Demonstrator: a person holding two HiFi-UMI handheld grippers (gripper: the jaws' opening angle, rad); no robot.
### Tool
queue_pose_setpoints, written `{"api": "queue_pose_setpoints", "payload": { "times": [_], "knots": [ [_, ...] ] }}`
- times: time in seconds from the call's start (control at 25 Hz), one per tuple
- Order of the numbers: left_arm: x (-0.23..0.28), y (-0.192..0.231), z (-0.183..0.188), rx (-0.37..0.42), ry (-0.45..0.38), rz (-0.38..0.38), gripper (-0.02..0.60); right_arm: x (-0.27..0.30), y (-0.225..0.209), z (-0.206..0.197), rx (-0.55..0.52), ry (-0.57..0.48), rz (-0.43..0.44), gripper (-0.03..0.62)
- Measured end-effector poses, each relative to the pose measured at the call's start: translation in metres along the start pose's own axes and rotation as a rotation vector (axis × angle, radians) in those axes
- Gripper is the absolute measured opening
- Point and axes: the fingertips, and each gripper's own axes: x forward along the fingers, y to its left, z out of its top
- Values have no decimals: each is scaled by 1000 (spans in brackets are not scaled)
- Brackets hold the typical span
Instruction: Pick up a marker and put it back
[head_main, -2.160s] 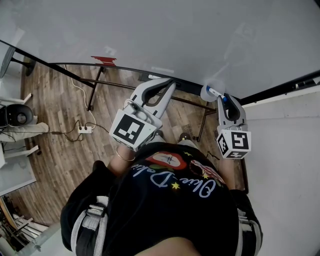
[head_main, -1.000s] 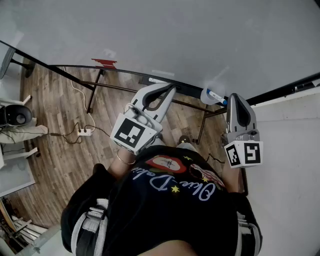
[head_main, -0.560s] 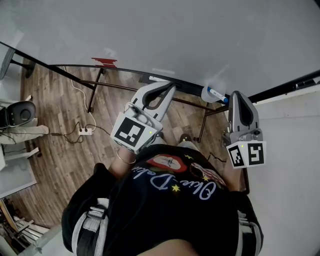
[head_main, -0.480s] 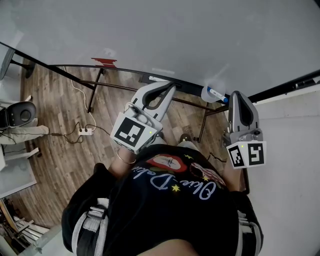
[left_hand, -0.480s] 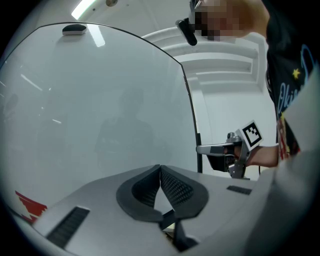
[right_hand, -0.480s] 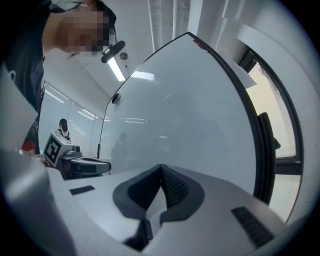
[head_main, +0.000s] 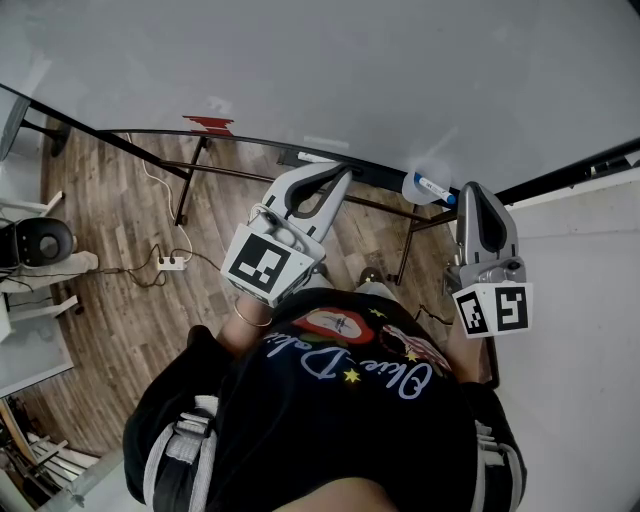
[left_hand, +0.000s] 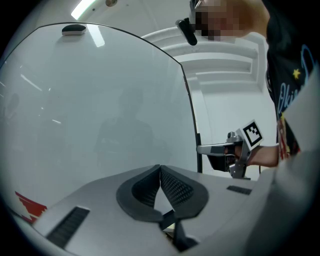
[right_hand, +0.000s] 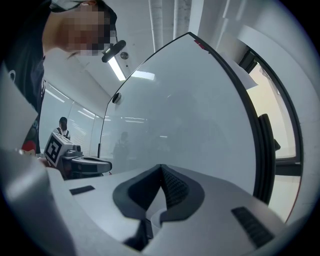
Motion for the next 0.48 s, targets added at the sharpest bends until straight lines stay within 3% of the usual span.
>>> {"api": "queue_pose_setpoints", "payload": {
  "times": [0.48],
  "knots": [
    [-1, 1, 1, 6, 4, 3, 4, 0, 1, 0, 2, 7, 9, 0]
  ]
}}
